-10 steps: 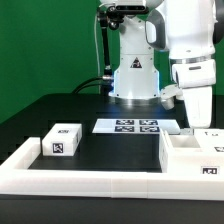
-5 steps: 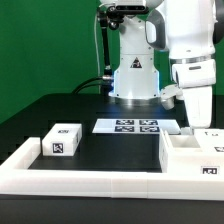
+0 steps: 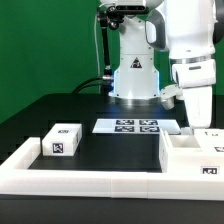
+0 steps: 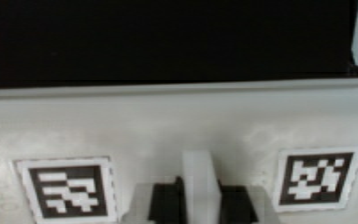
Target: Assemble cabinet
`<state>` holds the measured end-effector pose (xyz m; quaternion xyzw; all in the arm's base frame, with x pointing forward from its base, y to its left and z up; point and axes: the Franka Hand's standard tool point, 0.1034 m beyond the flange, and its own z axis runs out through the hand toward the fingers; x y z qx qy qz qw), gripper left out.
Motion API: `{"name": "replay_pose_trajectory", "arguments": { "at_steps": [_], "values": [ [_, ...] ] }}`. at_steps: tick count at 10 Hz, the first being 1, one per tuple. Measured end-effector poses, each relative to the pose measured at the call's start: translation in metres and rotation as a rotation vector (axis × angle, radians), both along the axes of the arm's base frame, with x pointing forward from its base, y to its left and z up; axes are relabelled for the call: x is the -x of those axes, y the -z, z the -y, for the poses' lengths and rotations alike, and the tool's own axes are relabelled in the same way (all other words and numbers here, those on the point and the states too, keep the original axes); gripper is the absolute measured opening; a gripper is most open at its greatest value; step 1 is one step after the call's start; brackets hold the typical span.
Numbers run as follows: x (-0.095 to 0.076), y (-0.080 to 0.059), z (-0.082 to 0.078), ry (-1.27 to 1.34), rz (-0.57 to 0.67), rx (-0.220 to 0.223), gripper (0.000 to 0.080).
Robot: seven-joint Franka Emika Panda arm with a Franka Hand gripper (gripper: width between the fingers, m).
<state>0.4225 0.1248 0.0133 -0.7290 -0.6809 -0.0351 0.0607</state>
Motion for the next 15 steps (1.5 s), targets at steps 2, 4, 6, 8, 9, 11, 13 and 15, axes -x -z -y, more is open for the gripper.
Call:
{"name": "replay_pose_trajectory", "arguments": {
  "at_steps": [2, 4, 6, 8, 9, 11, 13, 15],
  "values": [
    [-0.007, -0.022, 0.02, -0.005, 0.009, 0.034, 0.0062],
    [-0.007, -0.034, 0.039, -0.005, 0.004, 0.058, 0.0062],
    [-0.008, -0.044, 0.049, -0.003, -0.013, 0.08, 0.0062],
    [-0.011, -0.043, 0.052, -0.004, -0.042, 0.086, 0.0062],
    [-0.011, -0.043, 0.052, -0.002, -0.067, 0.091, 0.0062],
    [-0.014, -0.05, 0.042, -0.01, -0.112, 0.1, 0.0062],
    [-0.013, -0.049, 0.039, -0.014, -0.114, 0.098, 0.0062],
    [-0.012, -0.048, 0.04, -0.013, -0.116, 0.098, 0.0062]
  ]
}}
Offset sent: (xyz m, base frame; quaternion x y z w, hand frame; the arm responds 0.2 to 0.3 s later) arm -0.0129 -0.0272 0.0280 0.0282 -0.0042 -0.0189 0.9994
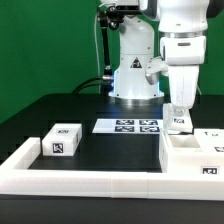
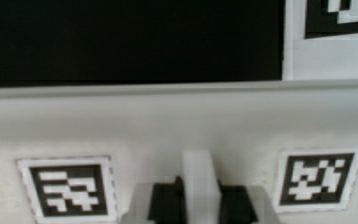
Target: Assemble cabinet
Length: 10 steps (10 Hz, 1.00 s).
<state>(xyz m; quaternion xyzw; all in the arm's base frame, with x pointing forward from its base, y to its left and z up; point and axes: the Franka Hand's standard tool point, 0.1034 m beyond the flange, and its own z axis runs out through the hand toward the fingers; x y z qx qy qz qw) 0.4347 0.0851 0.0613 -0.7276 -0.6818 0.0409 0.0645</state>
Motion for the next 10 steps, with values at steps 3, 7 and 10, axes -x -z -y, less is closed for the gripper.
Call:
{"name": "replay_pose_trajectory", "arguments": {
  "at_steps": [3, 7, 10],
  "values": [
    [-0.0046, -0.0003, -0.0033, -0.019, 0.066, -0.01, 0.0062],
    [-0.0042, -0.0022, -0.0043, -0.025, 0.102, -0.017, 0.0062],
    [-0.005, 0.0003, -0.0046, -0.022, 0.098, -0.02, 0.0062]
  ]
}}
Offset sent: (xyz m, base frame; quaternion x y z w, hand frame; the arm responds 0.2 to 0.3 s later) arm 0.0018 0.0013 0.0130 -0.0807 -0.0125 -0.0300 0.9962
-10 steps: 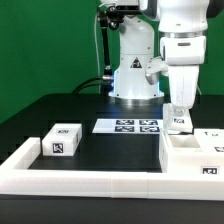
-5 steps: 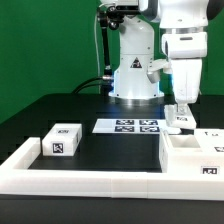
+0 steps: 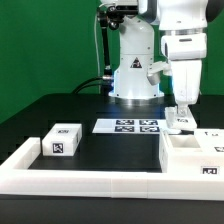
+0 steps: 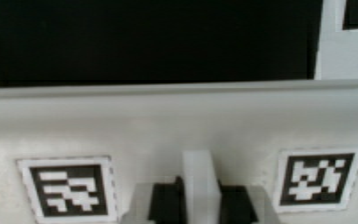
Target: Assemble cabinet
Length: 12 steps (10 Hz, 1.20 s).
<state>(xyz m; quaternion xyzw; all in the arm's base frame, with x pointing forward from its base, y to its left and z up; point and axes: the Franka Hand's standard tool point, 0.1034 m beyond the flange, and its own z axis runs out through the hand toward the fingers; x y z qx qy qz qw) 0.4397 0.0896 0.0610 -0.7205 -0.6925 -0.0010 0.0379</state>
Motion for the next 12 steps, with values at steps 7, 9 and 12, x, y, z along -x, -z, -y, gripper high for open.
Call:
{"name": "replay_pose_trajectory", "arguments": {
  "at_steps": [7, 9, 12],
  "values": [
    [0.0052, 0.0036, 0.0034, 0.007, -0.042, 0.01, 0.0062],
    [0.0054, 0.0047, 0.0037, 0.016, -0.043, 0.009, 0.0062],
    [0.0009, 0.003, 0.0013, 0.014, -0.019, 0.002, 0.0062]
  ]
}}
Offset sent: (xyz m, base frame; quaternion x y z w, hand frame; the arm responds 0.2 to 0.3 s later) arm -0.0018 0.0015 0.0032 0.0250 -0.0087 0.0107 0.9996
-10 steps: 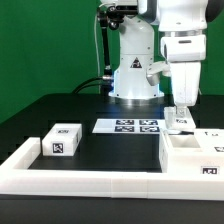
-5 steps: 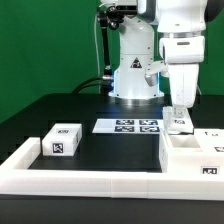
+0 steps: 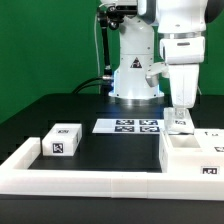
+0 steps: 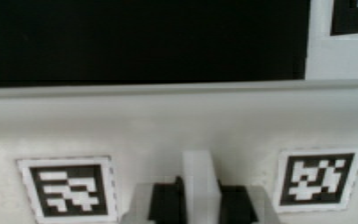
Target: Assemble cabinet
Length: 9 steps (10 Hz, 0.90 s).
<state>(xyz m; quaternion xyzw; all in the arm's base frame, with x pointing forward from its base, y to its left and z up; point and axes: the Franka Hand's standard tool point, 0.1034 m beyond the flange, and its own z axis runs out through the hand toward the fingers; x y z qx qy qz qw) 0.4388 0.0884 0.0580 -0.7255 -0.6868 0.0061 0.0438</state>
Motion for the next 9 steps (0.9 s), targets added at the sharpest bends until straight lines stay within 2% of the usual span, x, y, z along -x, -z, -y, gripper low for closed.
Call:
{"name": "replay_pose_trajectory", "arguments": {
  "at_steps": [5, 6, 9],
  "values": [
    [0.0, 0.0, 0.0, 0.008, 0.0, 0.0, 0.0062],
    [0.003, -0.002, -0.004, 0.033, -0.039, 0.02, 0.0062],
    [0.006, -0.007, -0.012, 0.05, -0.08, 0.043, 0.0062]
  ]
}}
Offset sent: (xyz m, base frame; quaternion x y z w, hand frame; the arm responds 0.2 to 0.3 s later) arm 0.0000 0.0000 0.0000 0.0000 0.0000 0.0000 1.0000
